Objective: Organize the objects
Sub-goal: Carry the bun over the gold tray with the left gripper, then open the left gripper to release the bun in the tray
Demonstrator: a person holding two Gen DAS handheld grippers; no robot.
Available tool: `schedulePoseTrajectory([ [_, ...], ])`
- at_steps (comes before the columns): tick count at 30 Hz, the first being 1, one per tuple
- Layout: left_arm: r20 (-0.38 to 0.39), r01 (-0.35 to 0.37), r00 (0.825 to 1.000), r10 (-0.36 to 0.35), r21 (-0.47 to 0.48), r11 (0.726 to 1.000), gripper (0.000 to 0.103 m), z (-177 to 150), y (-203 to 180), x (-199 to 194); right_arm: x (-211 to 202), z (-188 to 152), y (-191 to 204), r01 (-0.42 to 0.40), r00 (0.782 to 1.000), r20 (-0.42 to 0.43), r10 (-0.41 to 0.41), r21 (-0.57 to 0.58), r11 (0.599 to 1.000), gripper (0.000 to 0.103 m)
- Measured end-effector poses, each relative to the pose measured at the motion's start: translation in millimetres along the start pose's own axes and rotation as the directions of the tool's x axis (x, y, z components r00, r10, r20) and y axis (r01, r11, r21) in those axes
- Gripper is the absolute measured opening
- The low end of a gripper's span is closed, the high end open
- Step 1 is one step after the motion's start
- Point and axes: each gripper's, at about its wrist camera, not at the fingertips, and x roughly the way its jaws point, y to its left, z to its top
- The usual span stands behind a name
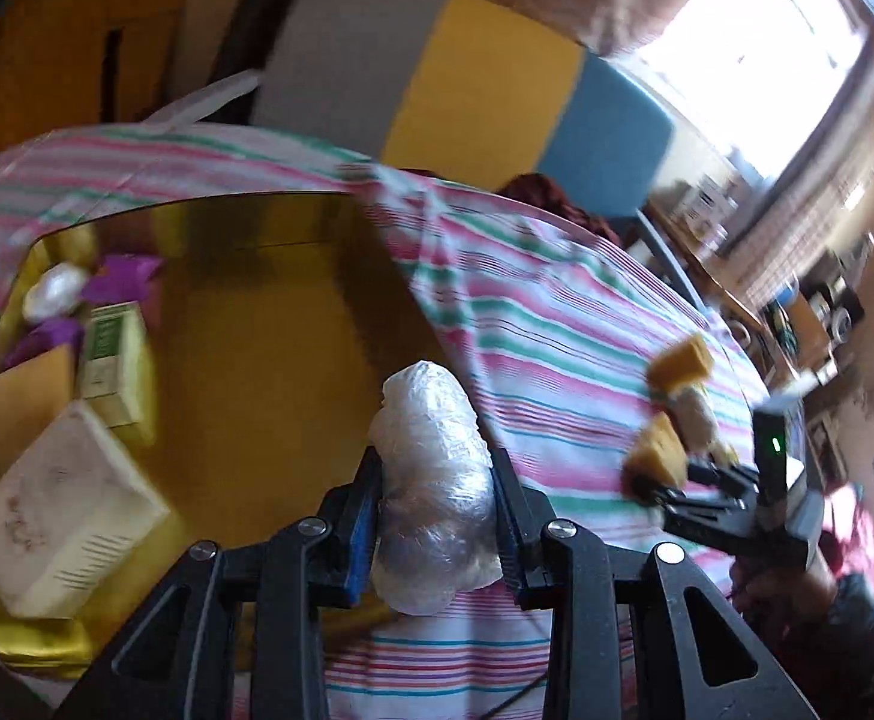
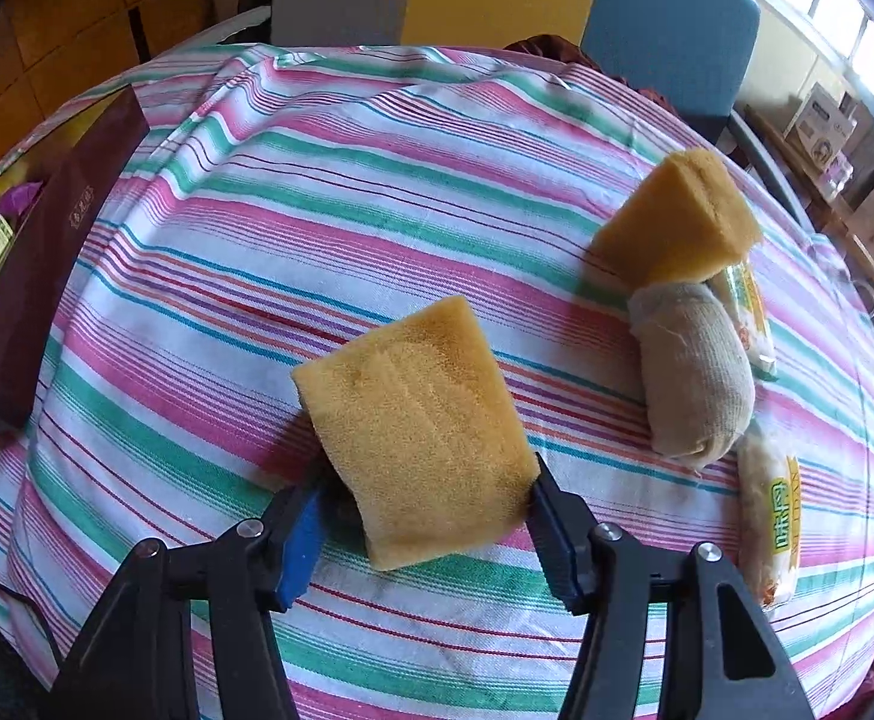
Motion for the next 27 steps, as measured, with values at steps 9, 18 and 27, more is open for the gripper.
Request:
schedulePoseTrajectory([
  [9, -0.073, -0.085, 0.995, 0.07, -0.233, 0.969, 0.034, 54, 97, 12, -3, -1, 5, 0.028, 1.0, 0.01, -0.028, -0.036, 0.999, 0.06],
  [18, -0.109, -0.239, 0.969, 0.222, -0.176, 0.955, 0.038, 104, 117, 70, 0, 2, 7, 0.034, 0.999, 0.016, -0.033, -0.053, 0.998, 0.06],
  [27, -0.046, -0.336, 0.942, 0.333, -0.094, 0.937, 0.056, 124, 123, 74, 0, 3, 7, 0.031, 0.999, 0.016, -0.03, -0.052, 0.998, 0.061],
])
